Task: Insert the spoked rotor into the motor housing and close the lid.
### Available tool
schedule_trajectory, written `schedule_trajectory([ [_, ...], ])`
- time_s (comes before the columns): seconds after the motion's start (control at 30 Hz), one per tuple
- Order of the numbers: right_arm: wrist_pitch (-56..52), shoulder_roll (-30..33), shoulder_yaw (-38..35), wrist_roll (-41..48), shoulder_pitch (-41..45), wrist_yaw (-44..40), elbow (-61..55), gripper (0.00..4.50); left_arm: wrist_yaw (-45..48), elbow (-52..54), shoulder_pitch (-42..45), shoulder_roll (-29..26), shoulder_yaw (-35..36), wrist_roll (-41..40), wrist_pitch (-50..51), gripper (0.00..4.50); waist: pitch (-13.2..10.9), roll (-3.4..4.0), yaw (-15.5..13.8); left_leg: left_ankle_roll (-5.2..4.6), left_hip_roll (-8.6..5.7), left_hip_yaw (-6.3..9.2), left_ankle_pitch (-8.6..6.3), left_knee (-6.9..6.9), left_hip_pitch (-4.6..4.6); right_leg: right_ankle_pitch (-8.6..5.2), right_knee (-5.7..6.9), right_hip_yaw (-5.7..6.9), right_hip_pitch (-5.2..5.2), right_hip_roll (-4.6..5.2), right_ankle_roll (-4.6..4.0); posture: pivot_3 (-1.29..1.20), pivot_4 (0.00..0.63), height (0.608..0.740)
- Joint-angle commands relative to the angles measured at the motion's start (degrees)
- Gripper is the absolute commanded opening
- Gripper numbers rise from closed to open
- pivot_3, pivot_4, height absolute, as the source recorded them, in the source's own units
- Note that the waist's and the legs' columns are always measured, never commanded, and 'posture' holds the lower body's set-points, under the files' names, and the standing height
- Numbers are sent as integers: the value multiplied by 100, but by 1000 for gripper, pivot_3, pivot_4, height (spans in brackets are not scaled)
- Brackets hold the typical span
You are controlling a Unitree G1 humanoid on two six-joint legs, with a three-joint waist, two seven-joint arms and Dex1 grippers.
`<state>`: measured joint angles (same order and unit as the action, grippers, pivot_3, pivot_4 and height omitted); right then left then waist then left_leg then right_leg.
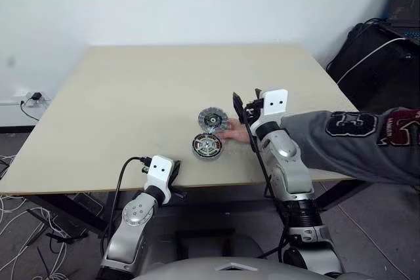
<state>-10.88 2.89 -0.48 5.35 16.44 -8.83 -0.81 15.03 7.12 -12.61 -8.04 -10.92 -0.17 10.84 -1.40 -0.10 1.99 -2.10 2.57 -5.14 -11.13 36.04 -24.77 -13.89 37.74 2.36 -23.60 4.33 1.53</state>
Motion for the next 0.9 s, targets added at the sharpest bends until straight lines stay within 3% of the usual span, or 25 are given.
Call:
schedule_trajectory([
  [0.03, -51, 28, 39, 30, 52, -30, -260, 3570, 0, 181, 57, 5, -19, 1, -22, 0, 0, 0, 0, 0, 0, 0, 0, 0, 0, 0, 0, 0, 0, 0, 0, 0, 0, 740],
  [0.2, -499, 294, 252, 295, 93, -685, -484, 3570, -8, 179, 56, 7, -15, 2, -16, 0, 0, 0, 1, 0, 0, 0, 0, 0, 0, 0, -1, 0, 0, 0, 0, 0, 0, 740],
  [0.5, -1608, 1995, 1411, 506, 328, -3099, -900, 3570, -25, 130, 79, 34, -12, -1, -23, 0, -2, -4, -40, -1, -2, 2, 0, 5, 2, 0, -2, 4, 3, 2, 0, 0, 0, 740],
  [0.73, -1616, 2786, 2518, -308, 1100, -4151, 29, 3570, -41, 106, 107, 54, -1, -4, -38, 0, -5, -7, -64, -1, -2, 4, 0, 8, 2, -1, 0, 8, 3, 0, 0, 0, 0, 740],
  [0.9, -1404, 2872, 3142, -850, 1642, -4689, 665, 3570, -78, 128, 78, 57, 23, -6, -52, 0, -6, -9, -87, -1, -3, 3, 0, 9, -2, 0, -3, 6, 0, -23, 0, 0, 0, 740],
])
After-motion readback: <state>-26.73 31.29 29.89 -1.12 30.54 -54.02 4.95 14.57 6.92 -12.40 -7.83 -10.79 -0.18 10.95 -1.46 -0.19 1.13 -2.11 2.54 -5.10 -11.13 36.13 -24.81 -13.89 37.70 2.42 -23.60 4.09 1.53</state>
